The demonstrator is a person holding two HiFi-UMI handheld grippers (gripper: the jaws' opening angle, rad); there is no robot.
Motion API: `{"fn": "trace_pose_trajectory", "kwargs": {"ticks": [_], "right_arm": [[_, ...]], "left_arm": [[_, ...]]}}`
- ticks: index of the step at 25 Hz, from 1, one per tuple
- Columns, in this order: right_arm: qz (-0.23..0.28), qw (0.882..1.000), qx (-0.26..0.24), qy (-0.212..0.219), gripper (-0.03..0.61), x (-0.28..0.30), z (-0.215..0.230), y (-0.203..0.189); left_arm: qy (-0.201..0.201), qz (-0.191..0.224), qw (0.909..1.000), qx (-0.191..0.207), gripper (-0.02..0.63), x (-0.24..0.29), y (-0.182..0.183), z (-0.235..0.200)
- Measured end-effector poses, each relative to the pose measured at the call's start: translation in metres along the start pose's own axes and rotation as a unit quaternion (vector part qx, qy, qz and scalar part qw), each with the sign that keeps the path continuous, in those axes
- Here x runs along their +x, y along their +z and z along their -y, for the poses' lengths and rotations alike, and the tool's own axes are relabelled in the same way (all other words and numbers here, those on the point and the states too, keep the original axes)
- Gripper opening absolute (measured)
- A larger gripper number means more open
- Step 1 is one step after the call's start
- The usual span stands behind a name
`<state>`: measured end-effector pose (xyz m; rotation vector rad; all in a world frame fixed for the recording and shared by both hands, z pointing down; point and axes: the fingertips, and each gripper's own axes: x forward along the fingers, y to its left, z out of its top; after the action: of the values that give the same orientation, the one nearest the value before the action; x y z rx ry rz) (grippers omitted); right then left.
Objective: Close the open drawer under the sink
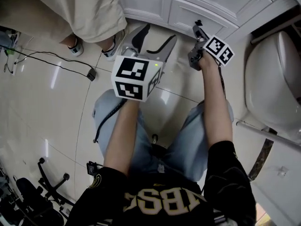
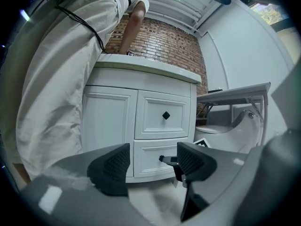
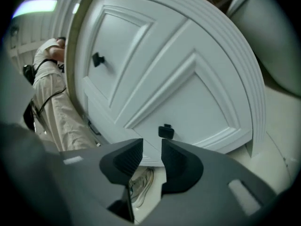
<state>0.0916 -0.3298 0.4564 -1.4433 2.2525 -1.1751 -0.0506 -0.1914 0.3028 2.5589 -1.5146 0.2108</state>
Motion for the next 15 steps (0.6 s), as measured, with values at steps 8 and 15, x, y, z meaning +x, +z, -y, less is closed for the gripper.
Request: {"fn": "trace_pose_trajectory", "kwargs": {"ticks": [8, 15], "right_arm": [[0.03, 0.971, -0.237, 0.008, 0.124, -0.101, -0.078, 0.036], [0.11, 0.927, -0.358, -0.034, 0.191, -0.188, -0.105, 0.067]], "left_arm": [[-0.034, 0.018, 0.9992, 0.013, 0.316, 0.009, 0.006, 0.031], [-0.045, 0.05, 0.9976, 0.017, 0.316, 0.01, 0.019, 0.055]]}}
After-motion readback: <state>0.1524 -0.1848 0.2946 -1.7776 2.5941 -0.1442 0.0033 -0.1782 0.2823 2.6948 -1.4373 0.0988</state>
